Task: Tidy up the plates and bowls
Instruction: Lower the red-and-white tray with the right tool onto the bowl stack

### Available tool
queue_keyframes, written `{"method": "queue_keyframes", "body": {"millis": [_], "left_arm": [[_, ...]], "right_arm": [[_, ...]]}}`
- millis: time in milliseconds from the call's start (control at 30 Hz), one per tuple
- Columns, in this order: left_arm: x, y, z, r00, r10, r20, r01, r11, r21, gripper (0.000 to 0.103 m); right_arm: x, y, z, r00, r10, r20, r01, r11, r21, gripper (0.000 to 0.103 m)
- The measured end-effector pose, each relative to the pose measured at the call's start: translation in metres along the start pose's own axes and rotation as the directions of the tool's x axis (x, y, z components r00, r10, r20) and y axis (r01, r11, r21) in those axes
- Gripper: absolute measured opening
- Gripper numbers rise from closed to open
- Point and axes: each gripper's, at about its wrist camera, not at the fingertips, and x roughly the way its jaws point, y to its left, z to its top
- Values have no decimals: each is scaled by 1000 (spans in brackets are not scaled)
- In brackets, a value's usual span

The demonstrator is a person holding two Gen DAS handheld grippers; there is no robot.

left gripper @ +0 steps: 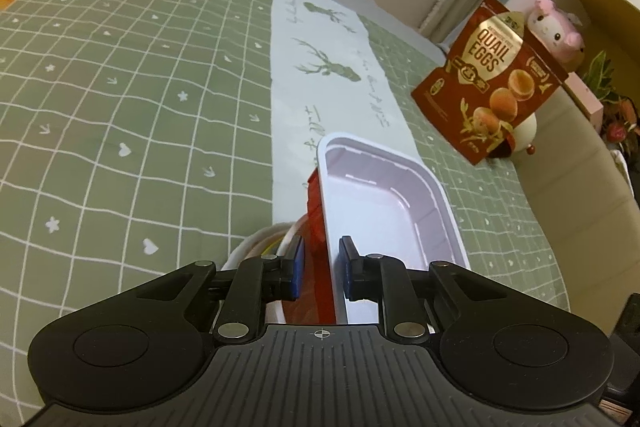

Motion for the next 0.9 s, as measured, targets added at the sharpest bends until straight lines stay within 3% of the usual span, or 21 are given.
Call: {"method": "queue_keyframes", "body": {"millis": [467, 900], "left_arm": [[-33, -7, -20, 1000, -9, 3, 9, 1000, 17, 21], [-26, -2, -16, 998, -61, 4, 61, 998, -19, 21]], "right_arm": [[-39, 15, -12, 998, 59, 31, -58, 998, -39, 50], [-42, 7, -19, 999, 31, 36, -30, 999, -31, 50]]}}
